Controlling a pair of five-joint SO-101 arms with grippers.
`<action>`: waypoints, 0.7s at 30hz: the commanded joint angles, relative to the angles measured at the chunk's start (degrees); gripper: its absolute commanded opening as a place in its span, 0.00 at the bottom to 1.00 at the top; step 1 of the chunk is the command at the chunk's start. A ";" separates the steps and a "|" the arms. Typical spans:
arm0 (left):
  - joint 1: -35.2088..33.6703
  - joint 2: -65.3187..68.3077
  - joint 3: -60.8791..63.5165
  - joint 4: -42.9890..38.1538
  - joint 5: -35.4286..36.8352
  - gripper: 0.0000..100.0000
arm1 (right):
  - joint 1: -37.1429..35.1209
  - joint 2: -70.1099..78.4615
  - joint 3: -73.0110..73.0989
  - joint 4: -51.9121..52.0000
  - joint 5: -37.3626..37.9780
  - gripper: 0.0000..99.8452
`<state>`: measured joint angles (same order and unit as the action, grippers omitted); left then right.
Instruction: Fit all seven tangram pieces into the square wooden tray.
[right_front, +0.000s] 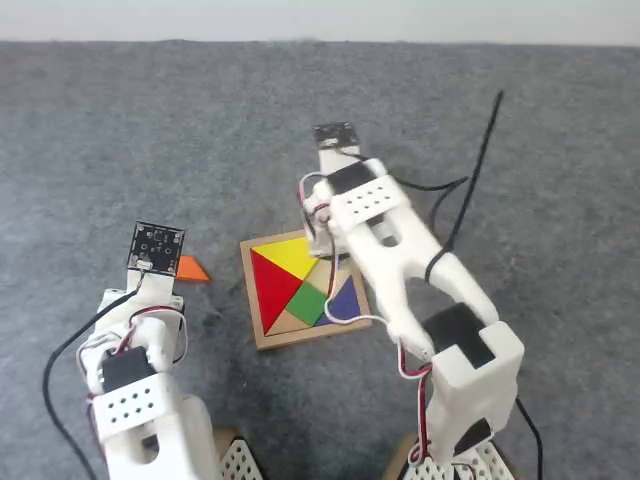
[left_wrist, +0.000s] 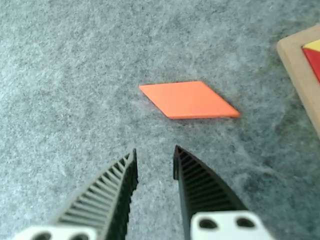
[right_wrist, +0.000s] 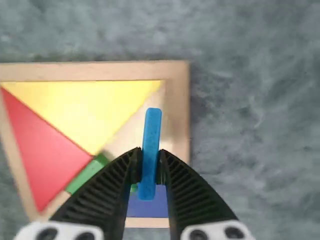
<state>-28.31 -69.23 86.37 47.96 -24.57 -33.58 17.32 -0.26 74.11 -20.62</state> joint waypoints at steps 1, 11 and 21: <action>0.09 -1.23 -1.01 0.09 -0.53 0.12 | -2.42 -1.01 -0.88 -0.84 -5.89 0.01; 0.09 -1.23 -1.01 0.09 -0.53 0.12 | -3.47 -0.40 -0.88 -0.57 -6.51 0.03; 0.09 -1.23 -1.01 0.09 -0.53 0.12 | -3.30 -0.66 -1.14 2.42 0.97 0.27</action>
<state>-28.31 -69.23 86.37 47.96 -24.57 -36.75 17.32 -0.26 75.08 -21.41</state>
